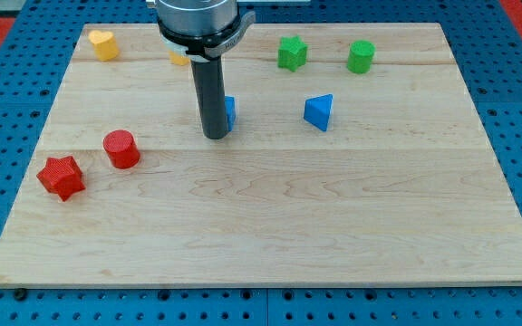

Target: Slightly push the red circle towards the top right

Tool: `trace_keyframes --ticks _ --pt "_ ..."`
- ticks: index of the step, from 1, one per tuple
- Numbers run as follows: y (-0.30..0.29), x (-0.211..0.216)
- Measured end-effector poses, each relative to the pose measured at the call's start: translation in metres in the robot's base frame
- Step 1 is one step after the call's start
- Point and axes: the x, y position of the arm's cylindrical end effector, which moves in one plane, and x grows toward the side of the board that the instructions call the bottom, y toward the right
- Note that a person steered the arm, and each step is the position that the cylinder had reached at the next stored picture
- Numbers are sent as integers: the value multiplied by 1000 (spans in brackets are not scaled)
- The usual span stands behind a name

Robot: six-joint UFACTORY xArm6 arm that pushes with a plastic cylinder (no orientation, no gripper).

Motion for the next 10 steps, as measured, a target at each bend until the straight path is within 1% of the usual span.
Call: trace_keyframes --ticks 1,2,3,4,6,9,10 --pt "9 -5" --pt "8 11" --pt "-25 65" --pt "-95 78" --pt "-154 51" --pt "-134 47" --pt "-130 54"
